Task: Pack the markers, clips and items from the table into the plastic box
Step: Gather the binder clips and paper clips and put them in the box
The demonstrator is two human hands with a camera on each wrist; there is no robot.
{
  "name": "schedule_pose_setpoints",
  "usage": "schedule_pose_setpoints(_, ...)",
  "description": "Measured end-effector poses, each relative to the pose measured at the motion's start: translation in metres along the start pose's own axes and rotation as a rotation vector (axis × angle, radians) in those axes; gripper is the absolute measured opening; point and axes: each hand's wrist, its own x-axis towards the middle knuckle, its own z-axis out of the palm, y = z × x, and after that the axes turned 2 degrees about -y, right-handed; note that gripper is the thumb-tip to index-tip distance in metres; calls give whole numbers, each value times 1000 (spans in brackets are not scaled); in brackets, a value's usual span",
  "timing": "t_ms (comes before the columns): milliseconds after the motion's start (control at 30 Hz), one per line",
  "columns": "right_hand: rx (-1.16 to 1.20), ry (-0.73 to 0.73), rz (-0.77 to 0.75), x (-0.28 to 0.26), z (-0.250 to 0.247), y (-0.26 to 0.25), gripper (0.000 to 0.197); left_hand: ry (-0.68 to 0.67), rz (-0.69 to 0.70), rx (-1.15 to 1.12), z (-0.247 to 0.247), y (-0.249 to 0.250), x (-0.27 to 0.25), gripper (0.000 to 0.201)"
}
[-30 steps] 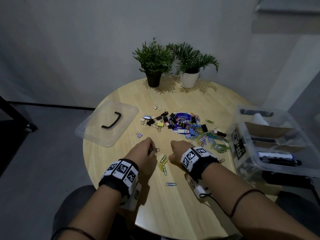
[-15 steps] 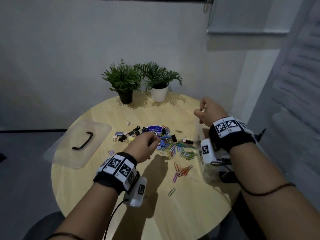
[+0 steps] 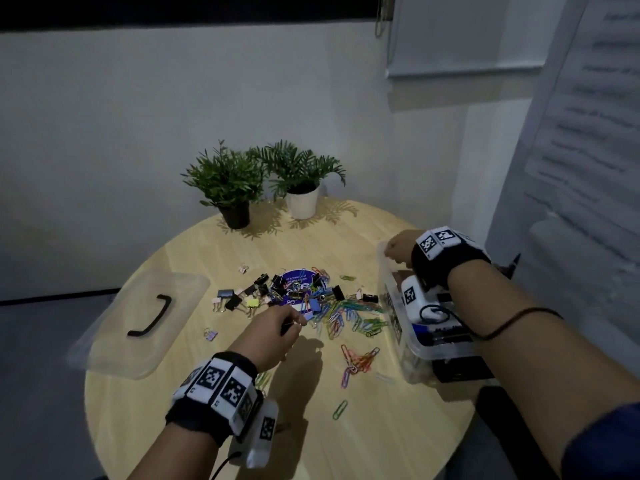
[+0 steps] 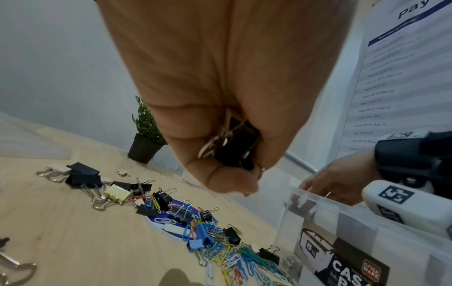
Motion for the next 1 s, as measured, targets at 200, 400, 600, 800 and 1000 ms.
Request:
schedule_pose_setpoints(200,242,168,-141,-95,-13,7,26,-1,46,80,-7,38,17,21)
schedule_pose_setpoints(400,98,281,-51,-134,59,34,38,54,169,149,-10,123,69,14)
schedule_pose_setpoints(600,33,349,-46,-140,82,36,48,-105,140,428,30,174,162,23)
schedule_pose_setpoints(800,8,301,-74,-139,80,40,51,-307,18,718,79,151,264,24)
schedule_pose_setpoints(1000,20,375,-93,-138,87,42,42,-296,53,736,59,154,257,29)
